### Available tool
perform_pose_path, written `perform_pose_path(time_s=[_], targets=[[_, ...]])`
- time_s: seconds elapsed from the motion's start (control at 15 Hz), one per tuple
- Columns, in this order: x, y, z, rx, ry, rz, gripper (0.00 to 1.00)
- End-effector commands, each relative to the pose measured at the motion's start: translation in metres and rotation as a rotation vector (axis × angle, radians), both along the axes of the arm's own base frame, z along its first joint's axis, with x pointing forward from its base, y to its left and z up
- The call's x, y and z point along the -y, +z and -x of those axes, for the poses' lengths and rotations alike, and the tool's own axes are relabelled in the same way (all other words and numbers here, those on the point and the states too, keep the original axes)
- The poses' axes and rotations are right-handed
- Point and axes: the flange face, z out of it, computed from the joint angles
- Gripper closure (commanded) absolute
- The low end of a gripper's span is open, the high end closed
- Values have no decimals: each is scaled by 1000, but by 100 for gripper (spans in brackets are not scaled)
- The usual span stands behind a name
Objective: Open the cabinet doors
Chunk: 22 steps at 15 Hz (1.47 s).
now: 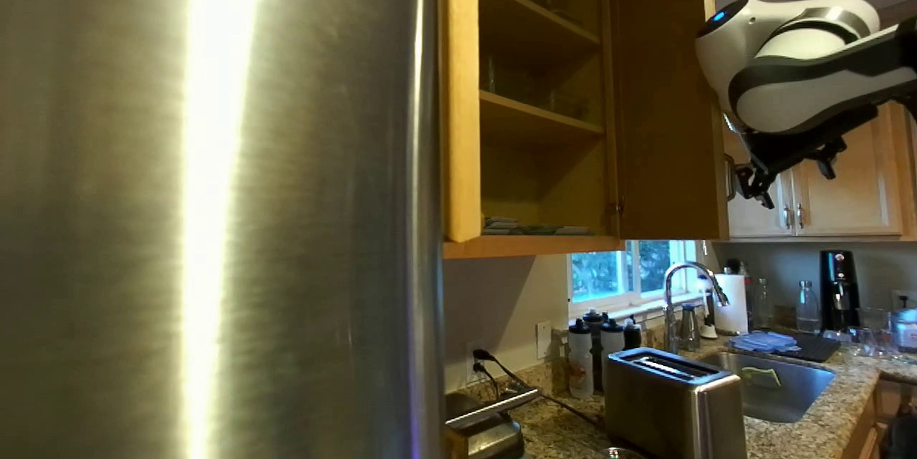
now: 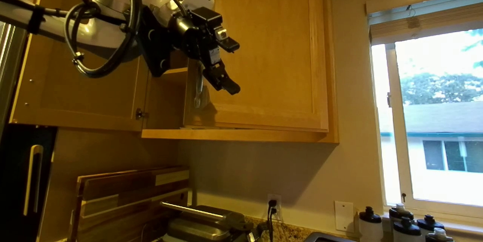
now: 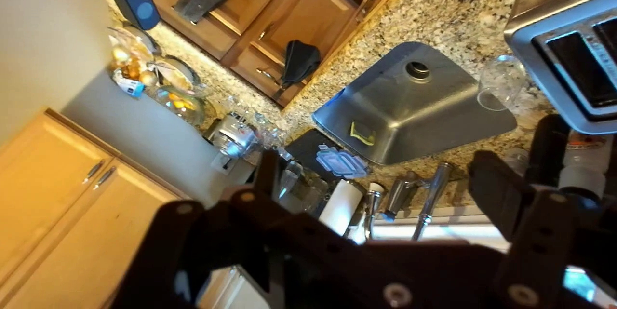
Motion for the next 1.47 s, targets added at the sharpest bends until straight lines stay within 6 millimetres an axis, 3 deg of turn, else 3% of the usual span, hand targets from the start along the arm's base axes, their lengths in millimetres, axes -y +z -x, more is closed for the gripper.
perform_pose_path(time_s=[0.0,0.07,0.13,0.27,0.67,1.07,1.4], targets=[[-28,-10,-9,51,163,-80,0],[-34,-8,-16,93,183,-99,0],[-23,-6,-15,30,121,-62,0],[-33,-6,-21,52,168,-84,0],[-39,-6,-19,44,195,-105,0],[-73,-33,35,-71,330,-200,0],[-114,-27,59,-27,428,-204,0]])
